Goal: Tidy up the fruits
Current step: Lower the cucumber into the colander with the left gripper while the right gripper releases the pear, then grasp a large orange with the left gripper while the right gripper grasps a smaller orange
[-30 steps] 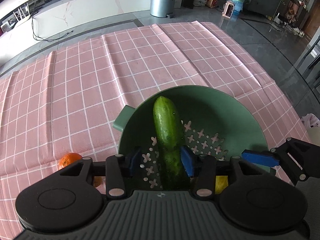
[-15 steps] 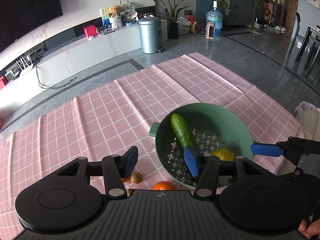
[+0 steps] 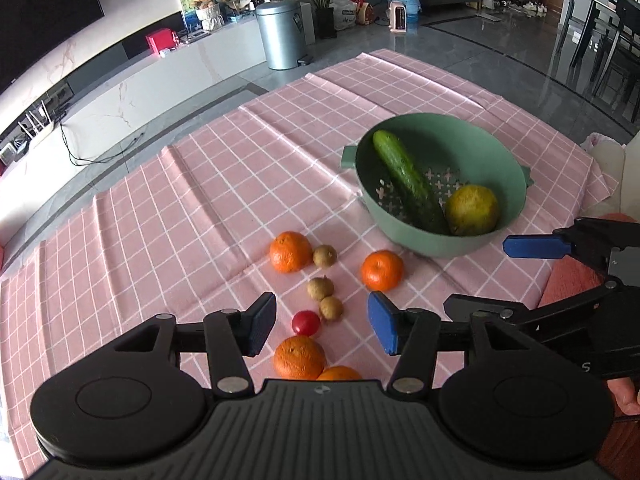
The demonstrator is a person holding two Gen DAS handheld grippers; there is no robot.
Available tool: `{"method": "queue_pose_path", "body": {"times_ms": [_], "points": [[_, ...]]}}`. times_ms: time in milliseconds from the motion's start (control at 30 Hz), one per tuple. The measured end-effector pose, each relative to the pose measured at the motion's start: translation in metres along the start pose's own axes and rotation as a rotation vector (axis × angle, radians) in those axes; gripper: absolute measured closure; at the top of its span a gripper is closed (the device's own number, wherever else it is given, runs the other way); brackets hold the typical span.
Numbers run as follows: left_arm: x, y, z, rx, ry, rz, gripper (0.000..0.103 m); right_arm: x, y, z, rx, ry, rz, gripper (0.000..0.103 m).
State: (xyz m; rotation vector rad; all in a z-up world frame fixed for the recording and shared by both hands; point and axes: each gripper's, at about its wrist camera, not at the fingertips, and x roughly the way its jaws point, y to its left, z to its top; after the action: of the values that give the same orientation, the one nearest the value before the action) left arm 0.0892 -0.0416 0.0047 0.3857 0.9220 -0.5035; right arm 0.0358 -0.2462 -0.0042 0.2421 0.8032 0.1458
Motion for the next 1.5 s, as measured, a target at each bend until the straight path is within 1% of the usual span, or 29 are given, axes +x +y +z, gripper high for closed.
{"method": "queue_pose_path", "body": {"times_ms": [33,100,167,233,300,367,433,533,667,800,933,967,1000,1033,1067,1200,1333,1400,1500], "points": [[0.002,0.004,-0.004,-0.005,0.008,-0.007,0.04,0.002,0.004,-0.003,-0.007,0.008,0.007,0.024],[0.007,0.011,-0.014,-0.028,0.028,-0.032,0.04,0.008,0.011,-0.009,-0.027,0.024,0.016,0.031],[0.014,0.016,-0.021,-0.055,0.055,-0.055,0.04,0.014,0.018,-0.015,-0.051,0.044,0.018,0.033],[0.022,0.02,-0.029,-0.08,0.083,-0.073,0.04,0.021,0.021,-0.02,-0.066,0.06,0.018,0.036],[0.028,0.021,-0.036,-0.096,0.106,-0.101,0.04,0.028,0.023,-0.023,-0.076,0.083,0.021,0.043],[0.035,0.023,-0.041,-0.123,0.135,-0.131,0.04,0.035,0.023,-0.025,-0.083,0.098,0.01,0.047],[0.045,0.026,-0.047,-0.163,0.166,-0.155,0.04,0.04,0.021,-0.026,-0.089,0.11,0.001,0.049],[0.059,0.03,-0.056,-0.228,0.208,-0.163,0.04,0.047,0.02,-0.027,-0.094,0.131,0.001,0.053],[0.074,0.032,-0.064,-0.299,0.239,-0.18,0.04,0.055,0.021,-0.027,-0.105,0.142,-0.005,0.053],[0.081,0.031,-0.067,-0.35,0.235,-0.193,0.04,0.057,0.018,-0.026,-0.079,0.126,-0.027,0.054],[0.084,0.03,-0.067,-0.353,0.227,-0.162,0.04,0.056,0.011,-0.021,-0.024,0.109,-0.028,0.054],[0.084,0.03,-0.067,-0.352,0.228,-0.16,0.043,0.056,0.01,-0.02,-0.012,0.104,-0.029,0.054],[0.085,0.03,-0.067,-0.351,0.228,-0.154,0.048,0.056,0.009,-0.019,-0.005,0.098,-0.032,0.054],[0.086,0.031,-0.068,-0.351,0.229,-0.154,0.048,0.057,0.01,-0.018,0.0,0.091,-0.039,0.054],[0.086,0.031,-0.068,-0.357,0.225,-0.163,0.052,0.058,0.01,-0.017,0.005,0.083,-0.048,0.054],[0.082,0.031,-0.069,-0.355,0.215,-0.16,0.053,0.065,0.012,-0.015,0.029,0.069,-0.07,0.054],[0.07,0.034,-0.069,-0.392,0.173,-0.183,0.054,0.07,0.016,-0.013,0.032,0.043,-0.081,0.054],[0.063,0.037,-0.067,-0.412,0.146,-0.176,0.054,0.073,0.018,-0.012,0.027,0.04,-0.087,0.056],[0.053,0.044,-0.064,-0.446,0.103,-0.171,0.054,0.078,0.018,-0.009,0.03,0.037,-0.092,0.056]]}}
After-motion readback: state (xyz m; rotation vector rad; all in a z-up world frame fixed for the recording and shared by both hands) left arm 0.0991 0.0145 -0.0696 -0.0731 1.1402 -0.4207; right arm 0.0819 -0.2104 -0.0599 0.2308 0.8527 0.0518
